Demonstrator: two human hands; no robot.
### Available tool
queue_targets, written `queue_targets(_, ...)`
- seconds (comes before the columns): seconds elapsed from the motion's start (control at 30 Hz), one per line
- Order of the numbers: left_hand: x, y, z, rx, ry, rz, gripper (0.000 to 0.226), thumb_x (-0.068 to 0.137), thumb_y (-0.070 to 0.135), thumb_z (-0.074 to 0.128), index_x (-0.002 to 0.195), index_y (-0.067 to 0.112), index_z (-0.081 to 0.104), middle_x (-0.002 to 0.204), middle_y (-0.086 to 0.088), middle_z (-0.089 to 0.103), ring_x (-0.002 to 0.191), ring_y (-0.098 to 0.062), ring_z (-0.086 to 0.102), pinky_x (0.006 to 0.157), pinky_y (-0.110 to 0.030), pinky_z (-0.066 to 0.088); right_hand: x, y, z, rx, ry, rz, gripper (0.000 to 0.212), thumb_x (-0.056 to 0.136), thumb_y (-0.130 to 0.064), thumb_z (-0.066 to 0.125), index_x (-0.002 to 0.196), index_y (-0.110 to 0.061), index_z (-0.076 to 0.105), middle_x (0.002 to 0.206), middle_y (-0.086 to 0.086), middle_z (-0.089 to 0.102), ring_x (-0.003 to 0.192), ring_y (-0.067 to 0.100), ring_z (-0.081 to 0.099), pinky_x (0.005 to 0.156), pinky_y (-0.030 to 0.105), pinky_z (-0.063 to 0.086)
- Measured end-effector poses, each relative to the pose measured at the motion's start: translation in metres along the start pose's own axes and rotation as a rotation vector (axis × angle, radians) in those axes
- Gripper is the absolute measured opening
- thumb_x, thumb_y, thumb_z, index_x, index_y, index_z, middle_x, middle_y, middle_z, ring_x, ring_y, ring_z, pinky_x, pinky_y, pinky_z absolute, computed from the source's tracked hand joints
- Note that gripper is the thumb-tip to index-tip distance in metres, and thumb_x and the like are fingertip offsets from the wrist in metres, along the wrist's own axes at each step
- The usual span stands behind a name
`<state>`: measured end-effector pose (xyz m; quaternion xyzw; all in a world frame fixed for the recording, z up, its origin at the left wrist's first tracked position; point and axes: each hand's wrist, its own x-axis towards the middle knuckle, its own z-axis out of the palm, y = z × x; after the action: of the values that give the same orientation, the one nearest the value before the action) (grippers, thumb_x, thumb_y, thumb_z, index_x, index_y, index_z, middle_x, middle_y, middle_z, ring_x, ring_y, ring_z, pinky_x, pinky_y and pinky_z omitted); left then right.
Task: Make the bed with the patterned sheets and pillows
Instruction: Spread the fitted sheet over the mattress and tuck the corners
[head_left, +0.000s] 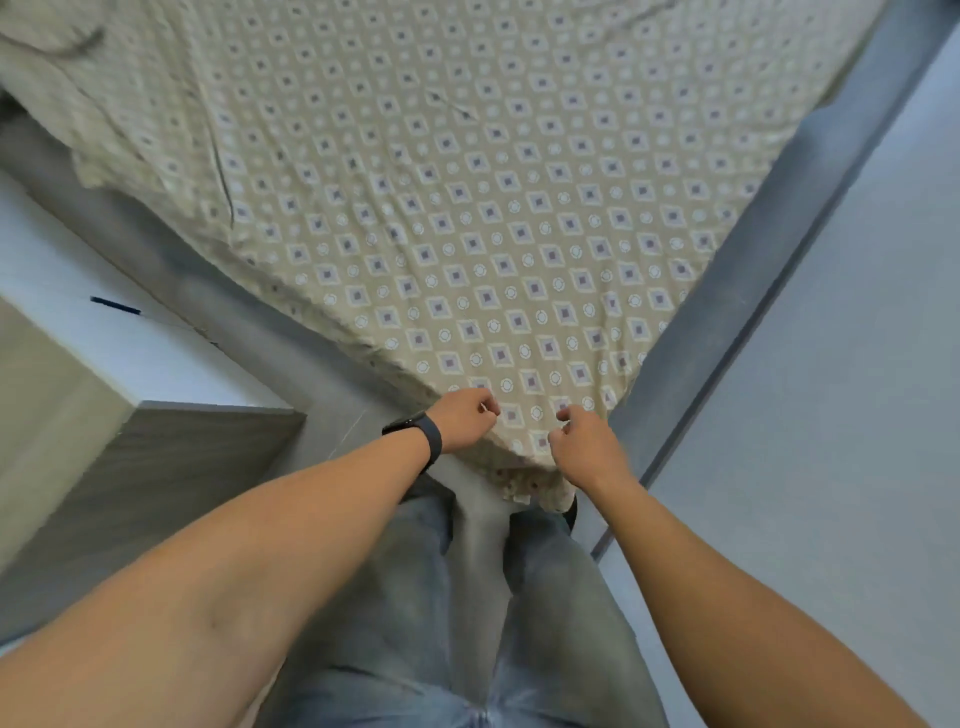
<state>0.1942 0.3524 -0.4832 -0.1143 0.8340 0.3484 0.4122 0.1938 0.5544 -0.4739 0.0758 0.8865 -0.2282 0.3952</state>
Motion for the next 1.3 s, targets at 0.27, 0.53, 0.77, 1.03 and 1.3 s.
queue_targets(0.27,-0.149,-0.015,-0.157,-0.082,0.236,0.048,0.020,0.098,0.021,0.048,0.112,0.022,0.064,0.103,0.003,0.065,0.091,-0.017,0.062,0.075,-0.030,0.051,-0.094,-0.203,-0.087,-0.211,0.183,-0.391,0.036,0.100,-0.034,0.045,0.131,-0.022,0.060,0.126,-0.001,0.062,0.104,0.020,0.062,0.087,0.042,0.055)
queue_targets(0.53,-0.244,-0.064,-0.337,0.017,0.519,0.082,0.021,0.100,0.025,0.047,0.114,0.023,0.063,0.102,0.005,0.065,0.084,-0.013,0.062,0.069,-0.030,0.049,-0.133,-0.372,-0.114,-0.216,0.318,-0.582,0.035,0.101,-0.035,0.047,0.131,-0.024,0.061,0.130,-0.005,0.060,0.113,0.015,0.058,0.088,0.036,0.052)
queue_targets(0.77,-0.256,-0.067,-0.397,-0.116,0.655,0.088,0.020,0.098,0.028,0.050,0.109,0.026,0.066,0.099,0.010,0.063,0.083,-0.012,0.062,0.078,-0.034,0.055,-0.139,-0.461,-0.129,-0.294,0.357,-0.744,0.034,0.102,-0.041,0.046,0.131,-0.029,0.061,0.129,-0.011,0.059,0.117,0.010,0.054,0.091,0.034,0.050)
queue_targets(1.03,-0.236,-0.060,-0.480,-0.074,0.725,0.103,0.016,0.096,0.032,0.051,0.104,0.031,0.065,0.091,0.013,0.065,0.081,-0.012,0.064,0.078,-0.039,0.057,-0.089,-0.559,-0.157,-0.336,0.390,-0.840,0.034,0.101,-0.042,0.045,0.130,-0.030,0.060,0.131,-0.010,0.059,0.120,0.012,0.053,0.091,0.036,0.051)
queue_targets(1.3,-0.181,-0.064,-0.542,-0.084,0.651,0.105,0.014,0.097,0.028,0.053,0.100,0.033,0.066,0.092,0.012,0.067,0.079,-0.015,0.066,0.075,-0.039,0.058,-0.039,-0.604,-0.191,-0.346,0.360,-0.809,0.035,0.103,-0.042,0.044,0.132,-0.030,0.058,0.134,-0.010,0.057,0.123,0.015,0.051,0.094,0.038,0.050)
